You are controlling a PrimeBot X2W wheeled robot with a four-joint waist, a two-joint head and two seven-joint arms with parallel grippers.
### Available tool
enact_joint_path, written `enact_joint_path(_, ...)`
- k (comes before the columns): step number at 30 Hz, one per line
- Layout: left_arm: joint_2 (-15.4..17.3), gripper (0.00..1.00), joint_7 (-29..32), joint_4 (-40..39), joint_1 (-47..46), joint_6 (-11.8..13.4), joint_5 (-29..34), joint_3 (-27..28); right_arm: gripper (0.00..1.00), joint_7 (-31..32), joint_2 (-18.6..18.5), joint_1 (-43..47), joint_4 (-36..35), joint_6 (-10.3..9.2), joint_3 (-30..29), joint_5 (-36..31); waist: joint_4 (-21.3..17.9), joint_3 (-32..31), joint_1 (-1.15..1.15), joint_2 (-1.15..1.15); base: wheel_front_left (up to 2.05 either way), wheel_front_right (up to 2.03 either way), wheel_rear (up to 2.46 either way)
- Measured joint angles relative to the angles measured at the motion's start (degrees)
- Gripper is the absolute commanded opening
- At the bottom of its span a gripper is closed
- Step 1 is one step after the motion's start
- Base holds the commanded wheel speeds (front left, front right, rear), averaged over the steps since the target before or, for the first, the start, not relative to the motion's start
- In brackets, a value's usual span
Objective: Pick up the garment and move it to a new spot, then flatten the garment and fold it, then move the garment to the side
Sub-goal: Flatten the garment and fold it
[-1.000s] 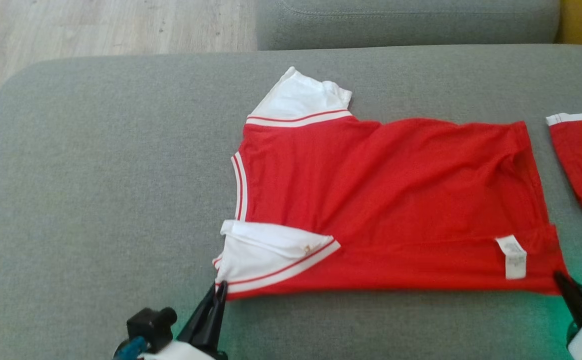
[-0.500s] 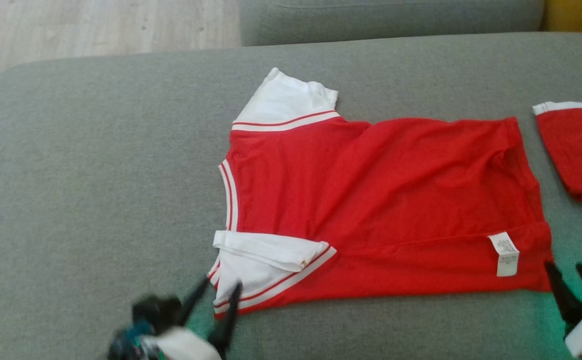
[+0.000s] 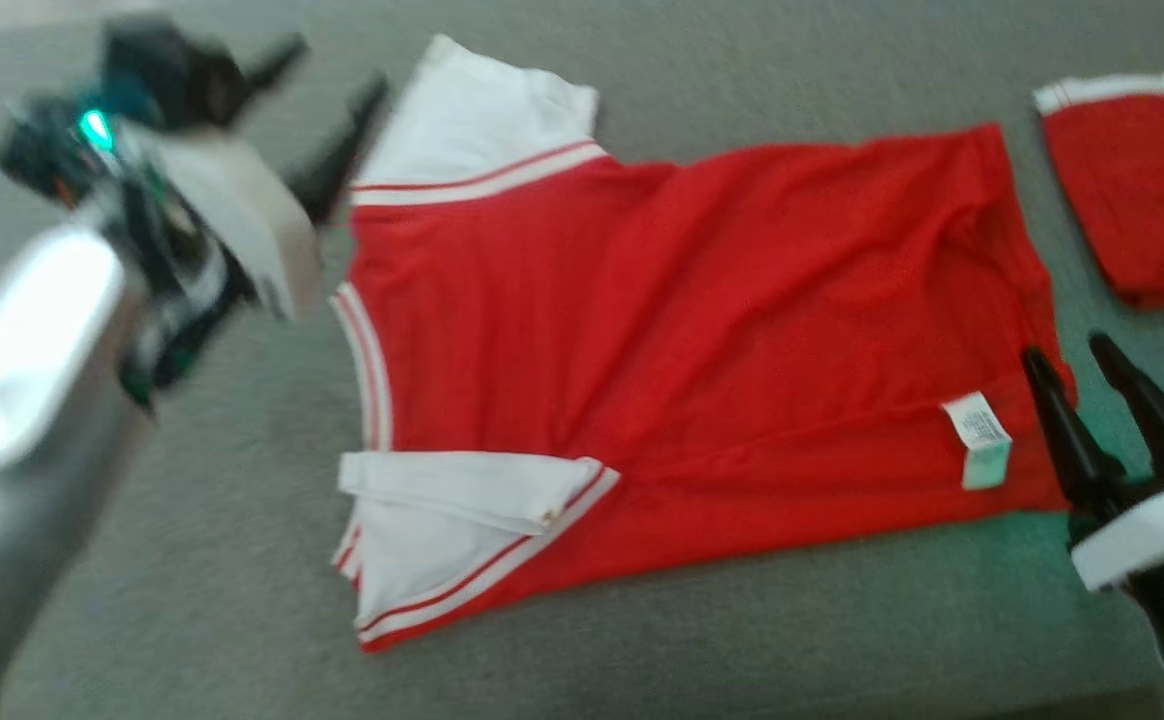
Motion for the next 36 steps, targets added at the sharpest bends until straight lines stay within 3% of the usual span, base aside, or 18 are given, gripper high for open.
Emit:
enact_joint_path(11, 0.5, 1.00, 6.5, 15.2, -12.8, -1.7, -1.6, -2.5, 1.00, -0.8, 1.6, -2.2, -1.2, -0.01, 1.9, -0.8, -8.4, 7.5, 0.00, 0.00, 0.00, 0.00, 0.00)
enact_joint_path(21, 3.0, 1.00, 7.5, 25.0, -16.9, -2.1, -1.6, -4.5, 1.00, -1.8, 3.2, -2.7, -1.2, 0.00, 3.5, -1.0, -14.4, 11.6, -0.01, 0.00, 0.00, 0.00, 0.00)
enact_joint_path(33, 4.9, 1.00, 11.4, 28.6, -18.8, -2.1, -3.1, -5.1, 1.00, -2.8, 4.7, -3.5, 0.1, -0.01, 3.7, -1.0, -17.8, 13.1, -0.02, 0.00, 0.00, 0.00, 0.00)
enact_joint_path(34, 5.1, 0.89, 12.2, 28.4, -18.8, -2.1, -3.8, -5.6, 1.00, -2.9, 4.7, -3.5, 0.2, 0.00, 3.8, -1.0, -17.9, 13.1, -0.02, 0.00, 0.00, 0.00, 0.00)
enact_joint_path(36, 5.8, 0.02, 13.8, 27.8, -19.4, -2.1, -5.3, -6.2, 1.00, -2.9, 4.7, -3.5, 0.5, 0.00, 3.9, -1.0, -18.2, 13.3, -0.02, 0.00, 0.00, 0.00, 0.00)
